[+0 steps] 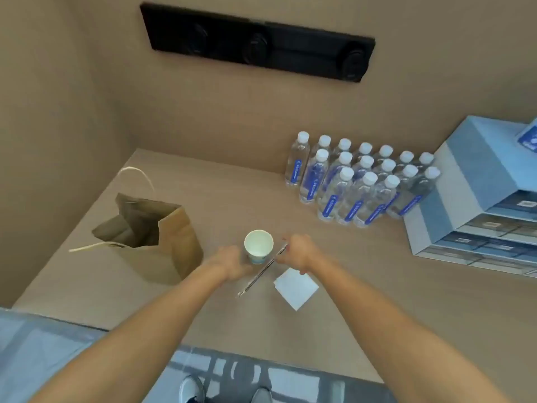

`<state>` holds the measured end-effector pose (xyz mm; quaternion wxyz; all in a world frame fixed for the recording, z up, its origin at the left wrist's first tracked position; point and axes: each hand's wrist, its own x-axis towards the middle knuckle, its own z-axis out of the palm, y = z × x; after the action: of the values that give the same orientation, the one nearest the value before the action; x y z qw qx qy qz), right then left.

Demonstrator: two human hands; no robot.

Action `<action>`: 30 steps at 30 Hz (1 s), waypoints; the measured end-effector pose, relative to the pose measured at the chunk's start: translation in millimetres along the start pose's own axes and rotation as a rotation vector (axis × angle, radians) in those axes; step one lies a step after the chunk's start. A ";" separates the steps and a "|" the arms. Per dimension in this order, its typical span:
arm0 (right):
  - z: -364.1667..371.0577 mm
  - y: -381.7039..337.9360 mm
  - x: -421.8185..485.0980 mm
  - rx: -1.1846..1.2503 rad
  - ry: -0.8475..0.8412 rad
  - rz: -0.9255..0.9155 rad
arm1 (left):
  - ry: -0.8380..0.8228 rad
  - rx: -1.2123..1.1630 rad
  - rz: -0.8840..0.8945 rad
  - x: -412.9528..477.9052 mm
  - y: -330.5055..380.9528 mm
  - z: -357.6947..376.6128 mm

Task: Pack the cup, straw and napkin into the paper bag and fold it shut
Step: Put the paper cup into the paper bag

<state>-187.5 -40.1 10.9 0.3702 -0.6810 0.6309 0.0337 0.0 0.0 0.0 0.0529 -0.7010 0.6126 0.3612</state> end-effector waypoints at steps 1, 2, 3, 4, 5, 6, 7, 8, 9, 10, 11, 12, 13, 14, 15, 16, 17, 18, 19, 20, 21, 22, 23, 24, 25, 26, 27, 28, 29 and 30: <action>6.4 1.3 4.2 0.037 0.012 0.001 | 0.053 -0.062 -0.002 8.3 -3.8 7.0; 13.3 3.3 10.9 0.095 0.032 -0.010 | 0.091 -0.144 -0.015 18.9 -9.3 13.9; 23.5 7.5 15.1 0.158 0.053 -0.032 | 0.130 -0.226 -0.013 28.0 -14.4 22.2; 35.5 12.2 20.2 0.241 0.072 -0.054 | 0.167 -0.304 -0.005 33.5 -16.8 26.9; 43.7 15.4 25.0 0.323 0.084 -0.066 | 0.190 -0.369 0.016 42.7 -20.3 32.6; 49.7 17.7 29.2 0.398 0.095 -0.076 | 0.197 -0.444 0.039 48.3 -21.5 36.9; 53.9 19.2 33.0 0.456 0.101 -0.080 | 0.204 -0.516 0.081 54.5 -23.7 41.6; 57.8 20.1 37.0 0.513 0.094 -0.081 | 0.199 -0.567 0.115 57.5 -24.2 43.7; 61.2 20.4 39.1 0.560 0.088 -0.074 | 0.188 -0.609 0.146 60.5 -25.3 47.0; 63.3 20.1 41.1 0.592 0.086 -0.068 | 0.173 -0.645 0.163 62.1 -25.4 49.1; 64.5 19.3 42.8 0.607 0.085 -0.064 | 0.172 -0.676 0.180 63.3 -25.5 50.5; 65.4 18.4 44.1 0.623 0.083 -0.066 | 0.175 -0.696 0.189 63.3 -24.9 50.7; 65.8 17.5 44.7 0.631 0.081 -0.068 | 0.185 -0.711 0.202 64.0 -25.5 51.3; 66.0 16.7 44.9 0.640 0.081 -0.075 | 0.188 -0.717 0.207 63.8 -25.6 51.0; 65.5 15.7 44.6 0.652 0.083 -0.083 | 0.187 -0.719 0.211 63.3 -26.2 50.2; 64.0 14.3 43.2 0.674 0.083 -0.088 | 0.183 -0.715 0.217 61.6 -26.4 47.8; 61.4 13.3 41.5 0.691 0.082 -0.098 | 0.179 -0.704 0.228 59.1 -26.7 44.5; 57.2 11.5 37.9 0.708 0.077 -0.113 | 0.175 -0.683 0.240 54.7 -25.5 39.1; 51.2 9.0 33.0 0.716 0.065 -0.128 | 0.173 -0.656 0.255 48.4 -23.6 32.1; 43.8 5.6 27.4 0.721 0.050 -0.148 | 0.178 -0.622 0.270 40.7 -20.6 23.3; 34.2 0.1 20.5 0.709 0.041 -0.173 | 0.190 -0.591 0.291 31.6 -17.3 13.0; 22.9 -7.4 13.6 0.687 0.041 -0.207 | 0.211 -0.561 0.311 22.0 -13.2 1.0; 9.6 -16.7 6.0 0.655 0.043 -0.246 | 0.238 -0.531 0.332 11.1 -9.1 -12.2; -4.8 -27.7 -1.5 0.624 0.043 -0.284 | 0.270 -0.501 0.351 -1.0 -4.9 -27.1; -20.7 -40.2 -9.5 0.595 0.044 -0.317 | 0.309 -0.471 0.369 -12.5 -1.5 -42.9; -36.9 -53.8 -17.7 0.570 0.042 -0.347 | 0.356 -0.441 0.382 -24.2 1.3 -60.0; -52.8 -67.7 -25.9 0.547 0.037 -0.376 | 0.406 -0.409 0.388 -36.3 3.3 -77.1; -67.5 -81.8 -33.6 0.527 0.032 -0.407 | 0.452 -0.379 0.391 -48.5 4.5 -94.8; -80.8 -95.9 -40.5 0.507 0.031 -0.443 | 0.489 -0.360 0.395 -60.0 4.4 -111.9; -91.8 -110.1 -46.8 0.490 0.032 -0.479 | 0.515 -0.354 0.397 -71.5 3.4 -128.4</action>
<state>-138.3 -59.0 152.2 0.5103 -0.7012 0.4481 -0.2172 54.4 -8.5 136.3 -0.2964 -0.6346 0.6580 0.2766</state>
